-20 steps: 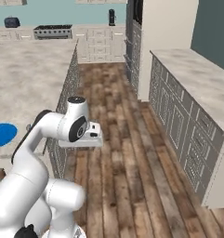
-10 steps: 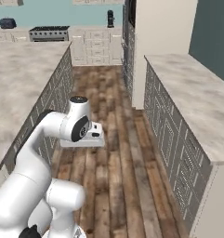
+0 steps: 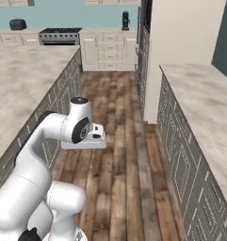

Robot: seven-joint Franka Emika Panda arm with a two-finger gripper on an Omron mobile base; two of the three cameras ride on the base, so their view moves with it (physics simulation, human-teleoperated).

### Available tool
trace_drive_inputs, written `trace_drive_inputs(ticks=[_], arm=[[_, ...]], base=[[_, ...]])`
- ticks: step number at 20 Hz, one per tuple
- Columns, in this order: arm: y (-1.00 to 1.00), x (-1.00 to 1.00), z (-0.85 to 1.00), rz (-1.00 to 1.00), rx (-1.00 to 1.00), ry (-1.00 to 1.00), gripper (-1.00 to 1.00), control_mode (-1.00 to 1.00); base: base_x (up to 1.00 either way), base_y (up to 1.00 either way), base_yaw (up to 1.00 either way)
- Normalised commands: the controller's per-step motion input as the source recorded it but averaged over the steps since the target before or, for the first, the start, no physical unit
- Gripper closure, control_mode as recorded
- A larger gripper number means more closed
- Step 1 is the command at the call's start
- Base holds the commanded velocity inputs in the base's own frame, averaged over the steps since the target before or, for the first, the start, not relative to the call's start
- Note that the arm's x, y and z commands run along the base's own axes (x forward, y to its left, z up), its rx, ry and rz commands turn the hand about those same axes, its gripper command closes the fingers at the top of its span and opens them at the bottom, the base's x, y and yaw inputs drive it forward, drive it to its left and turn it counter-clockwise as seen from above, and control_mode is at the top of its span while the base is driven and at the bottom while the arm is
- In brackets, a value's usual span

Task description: Take the fork and place it on the left side of the plate. Then take the spoon and place it on the right side of the plate. Make sure they're directly next to the plate.

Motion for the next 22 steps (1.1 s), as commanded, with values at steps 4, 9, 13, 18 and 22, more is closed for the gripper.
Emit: trace_drive_inputs(ticks=[4,9,13,18,22], arm=[[0.0,0.0,0.0,0.0,0.0,0.0,-1.0,1.0],[0.0,0.0,0.0,0.0,0.0,0.0,-1.0,1.0],[0.0,0.0,0.0,0.0,0.0,0.0,-1.0,1.0],[0.0,0.0,0.0,0.0,0.0,0.0,-1.0,1.0],[0.0,0.0,0.0,0.0,0.0,0.0,-1.0,1.0]], base=[[1.0,-0.19,0.24],[1.0,-0.08,0.25],[1.0,-0.03,0.23],[1.0,-0.14,0.17],[1.0,-0.2,0.15]])
